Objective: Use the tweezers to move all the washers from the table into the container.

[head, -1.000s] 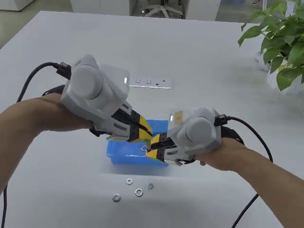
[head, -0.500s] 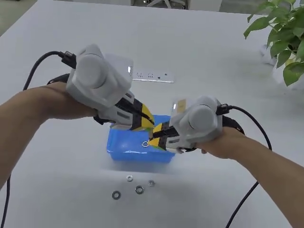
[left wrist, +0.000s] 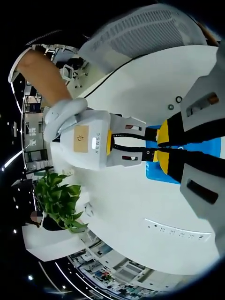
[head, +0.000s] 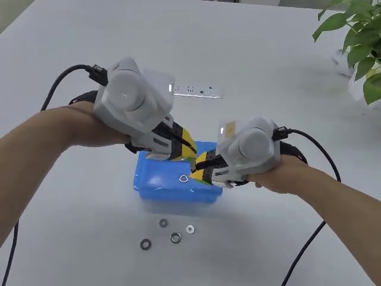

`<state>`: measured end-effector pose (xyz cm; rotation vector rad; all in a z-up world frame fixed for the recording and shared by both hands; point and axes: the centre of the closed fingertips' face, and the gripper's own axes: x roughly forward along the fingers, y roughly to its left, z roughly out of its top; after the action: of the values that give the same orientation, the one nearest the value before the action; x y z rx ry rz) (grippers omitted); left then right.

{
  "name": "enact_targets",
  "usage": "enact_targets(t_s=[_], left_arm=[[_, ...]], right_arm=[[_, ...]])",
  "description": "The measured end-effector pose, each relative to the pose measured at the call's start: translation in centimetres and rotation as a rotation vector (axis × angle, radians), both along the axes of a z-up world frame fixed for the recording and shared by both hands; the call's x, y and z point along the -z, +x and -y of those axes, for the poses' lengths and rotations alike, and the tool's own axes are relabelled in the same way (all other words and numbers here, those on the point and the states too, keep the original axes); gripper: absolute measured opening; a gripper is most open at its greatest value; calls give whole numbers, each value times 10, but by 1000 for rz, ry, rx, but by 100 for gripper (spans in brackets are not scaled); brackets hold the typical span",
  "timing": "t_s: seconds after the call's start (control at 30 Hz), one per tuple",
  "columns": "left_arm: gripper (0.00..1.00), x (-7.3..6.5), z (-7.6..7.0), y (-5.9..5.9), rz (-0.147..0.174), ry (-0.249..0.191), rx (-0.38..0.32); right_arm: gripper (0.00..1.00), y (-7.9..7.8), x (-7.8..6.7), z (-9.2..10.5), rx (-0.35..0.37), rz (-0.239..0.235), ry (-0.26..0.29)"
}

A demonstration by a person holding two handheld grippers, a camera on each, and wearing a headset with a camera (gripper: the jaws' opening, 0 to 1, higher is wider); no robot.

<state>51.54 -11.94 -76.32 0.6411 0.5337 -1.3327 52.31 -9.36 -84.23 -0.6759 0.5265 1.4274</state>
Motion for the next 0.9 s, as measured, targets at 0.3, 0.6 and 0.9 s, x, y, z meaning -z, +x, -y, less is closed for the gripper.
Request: enact_targets(t_s=[0.3, 0.6, 0.9], left_arm=[[6, 15, 0, 6, -15, 1, -9], [6, 23, 1, 5, -30, 1, -13], [6, 22, 0, 5, -33, -2, -17]], right_arm=[[10, 6, 14, 2, -35, 7, -29], [10, 5, 23, 4, -61, 10, -57], [11, 5, 22, 4, -68, 14, -65]])
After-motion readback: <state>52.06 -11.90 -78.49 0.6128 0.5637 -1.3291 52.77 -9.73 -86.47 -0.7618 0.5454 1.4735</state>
